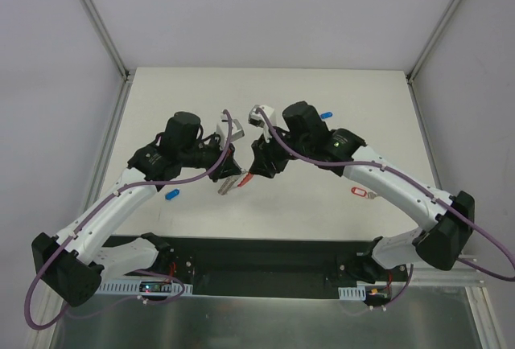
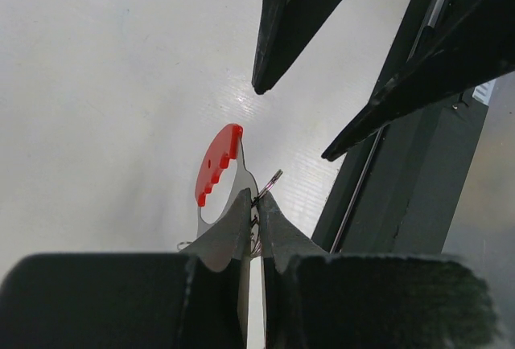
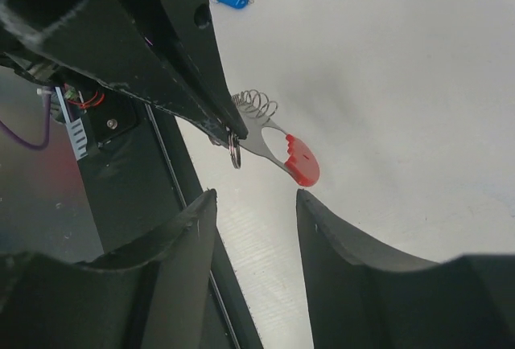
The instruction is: Put the keys on the keyring
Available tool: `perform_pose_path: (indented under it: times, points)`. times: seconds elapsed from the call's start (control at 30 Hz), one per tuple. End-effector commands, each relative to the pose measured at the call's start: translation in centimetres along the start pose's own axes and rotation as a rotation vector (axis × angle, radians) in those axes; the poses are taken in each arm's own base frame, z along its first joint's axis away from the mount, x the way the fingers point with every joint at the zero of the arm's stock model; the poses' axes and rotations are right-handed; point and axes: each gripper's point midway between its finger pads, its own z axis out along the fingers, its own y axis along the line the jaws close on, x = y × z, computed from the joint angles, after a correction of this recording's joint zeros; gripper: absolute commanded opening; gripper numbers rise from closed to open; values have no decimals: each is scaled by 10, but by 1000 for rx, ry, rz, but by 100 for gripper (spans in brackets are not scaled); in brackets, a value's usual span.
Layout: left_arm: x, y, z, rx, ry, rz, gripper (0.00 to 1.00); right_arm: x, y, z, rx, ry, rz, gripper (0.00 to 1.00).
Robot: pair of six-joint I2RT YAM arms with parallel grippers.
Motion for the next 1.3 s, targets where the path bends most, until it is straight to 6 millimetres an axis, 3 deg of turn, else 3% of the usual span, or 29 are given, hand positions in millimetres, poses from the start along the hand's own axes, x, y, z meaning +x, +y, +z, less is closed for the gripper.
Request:
perform_pose_path:
  times: [0.0, 0.33, 0.73, 1.2, 1.27]
  points:
    - [-13, -5, -5, 4, -30, 48, 0, -9, 11, 1, -54, -8, -24, 47]
    - [-11, -8, -2, 26, -23, 32, 0, -7, 14, 26, -110, -62, -5, 40]
    - [-9, -10, 0, 47, -15, 25, 0, -8, 13, 35, -123, -92, -11, 32]
    - [-11, -12, -2, 51, -24, 30, 0, -1, 15, 39, -152, -77, -12, 12]
    - [-12, -12, -2, 47, -28, 33, 0, -1, 17, 40, -161, -75, -13, 5]
